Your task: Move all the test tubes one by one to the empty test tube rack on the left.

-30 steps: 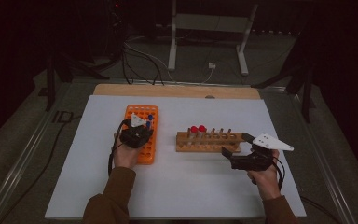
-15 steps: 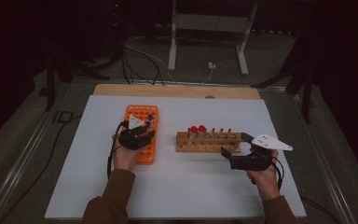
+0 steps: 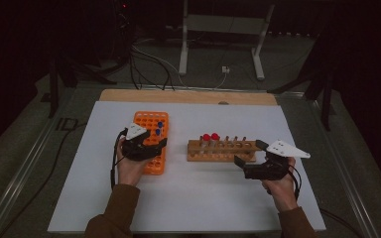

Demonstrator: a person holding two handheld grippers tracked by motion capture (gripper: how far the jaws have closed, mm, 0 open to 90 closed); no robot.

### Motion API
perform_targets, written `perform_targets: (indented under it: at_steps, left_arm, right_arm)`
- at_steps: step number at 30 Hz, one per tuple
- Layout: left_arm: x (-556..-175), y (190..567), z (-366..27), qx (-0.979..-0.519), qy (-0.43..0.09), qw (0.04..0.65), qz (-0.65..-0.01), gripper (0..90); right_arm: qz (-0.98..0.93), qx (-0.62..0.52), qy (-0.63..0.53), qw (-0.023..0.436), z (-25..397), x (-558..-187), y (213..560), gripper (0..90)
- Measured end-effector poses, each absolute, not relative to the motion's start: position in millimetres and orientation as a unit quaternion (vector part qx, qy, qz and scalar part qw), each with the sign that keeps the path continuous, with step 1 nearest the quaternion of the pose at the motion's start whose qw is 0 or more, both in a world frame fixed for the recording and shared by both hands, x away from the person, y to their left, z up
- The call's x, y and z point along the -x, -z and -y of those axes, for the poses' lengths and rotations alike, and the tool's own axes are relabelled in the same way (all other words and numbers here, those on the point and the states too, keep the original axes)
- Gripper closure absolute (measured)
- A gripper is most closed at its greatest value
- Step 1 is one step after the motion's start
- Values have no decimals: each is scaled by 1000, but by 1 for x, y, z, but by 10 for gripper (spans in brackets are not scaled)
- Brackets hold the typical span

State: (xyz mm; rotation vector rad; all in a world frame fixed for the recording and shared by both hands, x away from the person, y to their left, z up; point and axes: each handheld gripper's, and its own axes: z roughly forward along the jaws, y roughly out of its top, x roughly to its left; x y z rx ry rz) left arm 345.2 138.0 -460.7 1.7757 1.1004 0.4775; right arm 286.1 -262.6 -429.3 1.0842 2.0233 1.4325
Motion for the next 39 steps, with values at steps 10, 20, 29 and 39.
perform_targets:
  at_steps: [10,20,29,39]
  left_arm:
    - [-322,451,-135,-721,-211,499,-431,5]
    - [-303,454,-134,-723,-217,508,-414,5]
    - [-299,453,-138,-712,-216,523,-417,5]
    - [-297,456,-141,-710,-218,518,-424,5]
  right_arm:
    - [-740,-397,-498,217,256,-301,434,50]
    - [-750,-417,-462,225,250,-323,445,287]
    - [-766,-408,-441,230,240,-339,457,620]
    - [-771,-398,-440,232,232,-343,464,759]
